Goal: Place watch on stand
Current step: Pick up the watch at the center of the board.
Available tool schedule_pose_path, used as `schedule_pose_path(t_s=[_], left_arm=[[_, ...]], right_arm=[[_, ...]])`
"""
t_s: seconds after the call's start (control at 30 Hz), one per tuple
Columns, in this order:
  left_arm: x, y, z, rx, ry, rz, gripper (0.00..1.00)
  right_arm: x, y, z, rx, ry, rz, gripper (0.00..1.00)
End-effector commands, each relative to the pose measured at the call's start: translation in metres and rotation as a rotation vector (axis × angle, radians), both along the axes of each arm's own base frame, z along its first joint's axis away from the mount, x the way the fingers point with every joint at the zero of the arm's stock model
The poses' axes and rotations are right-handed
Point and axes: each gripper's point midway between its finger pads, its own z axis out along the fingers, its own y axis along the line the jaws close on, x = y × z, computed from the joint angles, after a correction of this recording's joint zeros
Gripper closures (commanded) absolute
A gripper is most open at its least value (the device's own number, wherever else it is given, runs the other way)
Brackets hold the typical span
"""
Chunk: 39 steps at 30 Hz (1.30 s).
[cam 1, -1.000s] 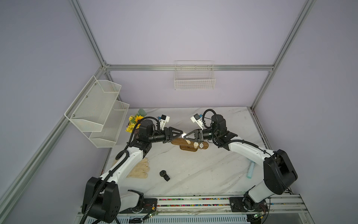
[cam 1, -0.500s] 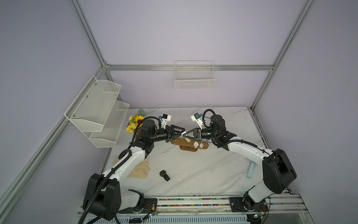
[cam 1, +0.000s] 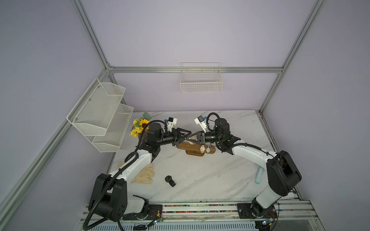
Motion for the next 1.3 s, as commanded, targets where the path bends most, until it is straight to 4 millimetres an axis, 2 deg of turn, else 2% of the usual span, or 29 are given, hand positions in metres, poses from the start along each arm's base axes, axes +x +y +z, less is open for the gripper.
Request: schedule_pose_path(t_s=[0.0,0.17,0.27,0.63,0.8,0.93,1.27], left_arm=[[-0.009,-0.005,0.016,-0.047,-0.06,-0.04,0.62],[-0.006,-0.001,0.017,-0.049,-0.056,-0.029,0.63],[-0.003,0.008,0.018,-0.046,-0.053,-0.006,0.7],[-0.003,0.032,0.029,-0.032,-0.076,0.053,0.76],[-0.003,0.032,0.04,-0.037,-0.105,0.047,0.81],[-0.005,0.032,0.039,-0.038,-0.106,0.044,0.82],[-0.01,0.033,0.033,-0.051,-0.099,0.049,0.79]], right_arm=[[-0.003,0.009,0.011,0.038,-0.043,0.022,0.91],[-0.007,0.006,0.016,0.046,-0.057,0.022,0.91],[-0.009,0.004,0.017,0.039,-0.07,0.014,0.92],[-0.006,0.003,0.008,0.016,-0.057,-0.004,0.93],[-0.003,0.004,0.004,0.006,-0.048,-0.01,0.93],[0.0,0.005,0.004,0.006,-0.048,-0.016,0.93],[0.005,0.008,0.022,0.089,-0.04,0.001,0.94]])
